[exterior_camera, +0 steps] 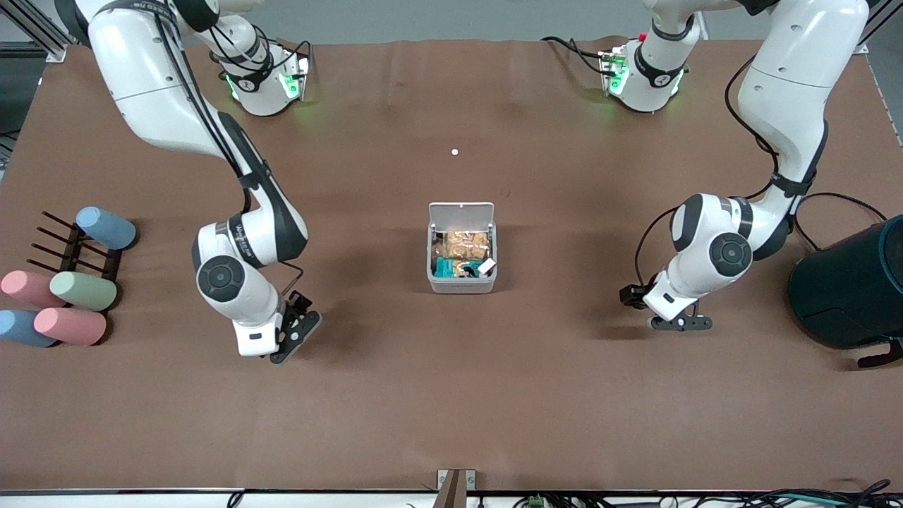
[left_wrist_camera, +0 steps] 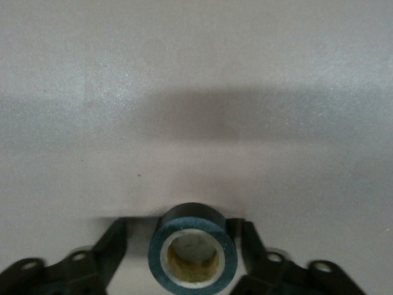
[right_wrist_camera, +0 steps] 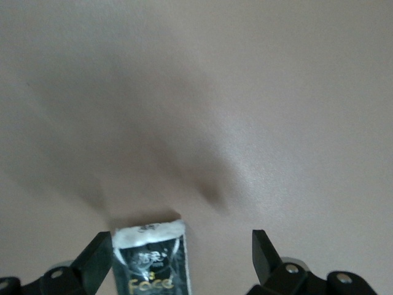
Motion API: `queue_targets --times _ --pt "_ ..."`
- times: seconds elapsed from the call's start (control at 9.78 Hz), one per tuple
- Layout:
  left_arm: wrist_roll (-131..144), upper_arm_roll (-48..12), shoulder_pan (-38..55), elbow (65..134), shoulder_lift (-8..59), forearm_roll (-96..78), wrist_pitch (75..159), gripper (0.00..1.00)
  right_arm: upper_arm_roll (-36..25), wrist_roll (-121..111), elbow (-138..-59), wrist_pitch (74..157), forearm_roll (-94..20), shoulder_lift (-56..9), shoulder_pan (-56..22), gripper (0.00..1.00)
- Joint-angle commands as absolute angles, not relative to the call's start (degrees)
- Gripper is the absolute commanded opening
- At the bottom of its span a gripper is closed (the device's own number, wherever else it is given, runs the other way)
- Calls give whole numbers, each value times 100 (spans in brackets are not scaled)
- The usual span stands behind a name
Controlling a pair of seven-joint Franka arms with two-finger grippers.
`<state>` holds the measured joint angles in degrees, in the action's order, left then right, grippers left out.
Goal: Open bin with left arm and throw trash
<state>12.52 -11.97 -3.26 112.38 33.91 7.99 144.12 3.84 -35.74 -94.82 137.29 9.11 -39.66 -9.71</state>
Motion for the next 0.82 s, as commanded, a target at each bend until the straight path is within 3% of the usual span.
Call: queue_targets --times 0.0,0.1,0.2,0.41,0.72 --pt "1213 -1239 -325 11171 3358 774 14247 48 483 -4032 -9966 14079 1020 -3832 -730 100" --pt "1213 -1239 -290 11162 3357 739 14212 28 492 -4086 -10089 14080 1011 -3832 -738 100" --pt "1239 -1248 -255 11153 3331 730 14168 13 510 -4087 -10125 14080 1002 -3832 -756 99" --pt "1318 -1518 -307 10918 3218 695 13663 10 527 -4087 -10248 14080 976 -3858 -800 88" --pt "2001 -2063 -281 9655 3094 694 11590 10 527 -4078 -10239 14019 932 -3867 -739 42"
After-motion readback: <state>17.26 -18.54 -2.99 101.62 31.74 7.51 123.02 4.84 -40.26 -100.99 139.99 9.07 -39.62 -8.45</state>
